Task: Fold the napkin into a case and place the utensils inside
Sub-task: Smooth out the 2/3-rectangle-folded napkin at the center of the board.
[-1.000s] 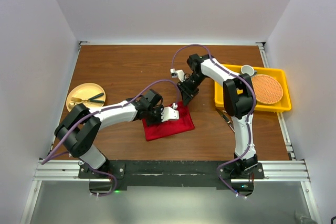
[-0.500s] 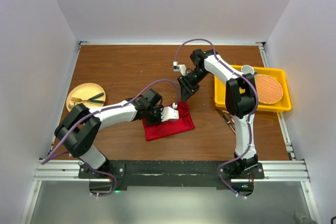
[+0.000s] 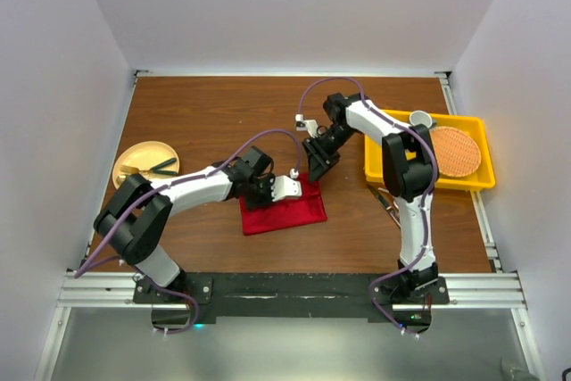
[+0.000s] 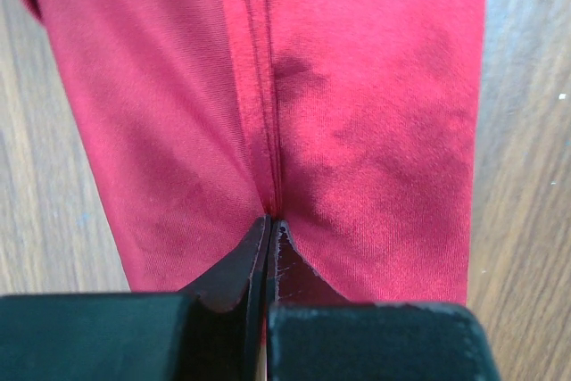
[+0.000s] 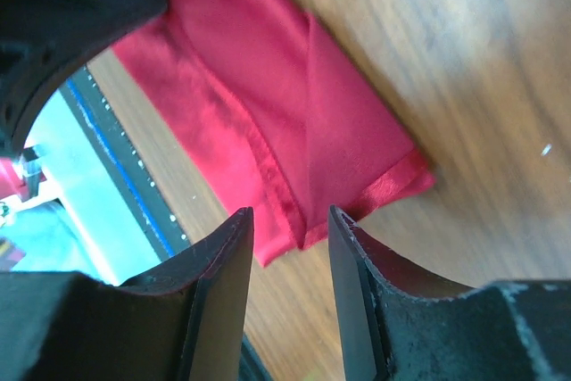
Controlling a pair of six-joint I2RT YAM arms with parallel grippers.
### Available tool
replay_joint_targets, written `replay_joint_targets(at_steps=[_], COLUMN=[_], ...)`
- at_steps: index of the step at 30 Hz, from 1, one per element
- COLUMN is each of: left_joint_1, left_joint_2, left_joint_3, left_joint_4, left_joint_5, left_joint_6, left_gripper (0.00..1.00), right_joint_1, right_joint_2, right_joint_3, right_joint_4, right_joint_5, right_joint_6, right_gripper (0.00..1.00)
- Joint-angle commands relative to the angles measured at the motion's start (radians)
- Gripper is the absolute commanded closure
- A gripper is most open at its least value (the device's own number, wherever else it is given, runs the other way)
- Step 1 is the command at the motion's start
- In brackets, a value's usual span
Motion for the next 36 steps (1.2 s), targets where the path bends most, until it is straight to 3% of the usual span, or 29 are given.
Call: replay_joint_targets(at_steps=[1,13,18,20,26,30,36], left_joint_1=[0.016,0.019,0.027,0.030,0.030,0.030,0.028], left_joint_2=[0.008,0.016,0.022,0.026,0.040,0.049,0.055], left_joint_3=[0.060,0.103,0.101,0.101,0.066,0.038,0.027], left_joint_4=[-0.031,-0.037,-0.028,-0.021,-0.005,0.015,0.026], left_joint_5=[0.010,0.010,-0.005,-0.006,0.009,0.006,0.004], left_joint_6=[-0.027,-0.065,-0.082,-0.087,-0.058,-0.045,-0.052], left_gripper=[1.00,1.00,1.00,1.00,1.00,1.00,1.00], right_joint_1=[0.000,0.017,0.017,0.020,0.011,-0.005,-0.006], right_joint_2=[-0.107,-0.251,-0.265,-0.277,-0.277,-0.258,-0.214], right_joint_3=[-0.019,-0.250,-0.281,-0.330,-0.266,-0.163,-0.172], right_joint_4=[-0.026,0.135,0.145,0.176,0.232,0.318,0.410], right_joint_5=[-0.076,-0.101,-0.104,-0.094,-0.147,-0.202,-0.072], right_joint_6=[-0.016,0.065,0.059,0.068,0.162,0.345,0.447], right_gripper=[0.57,0.67,0.86,0.89,0.86,0.80,0.65])
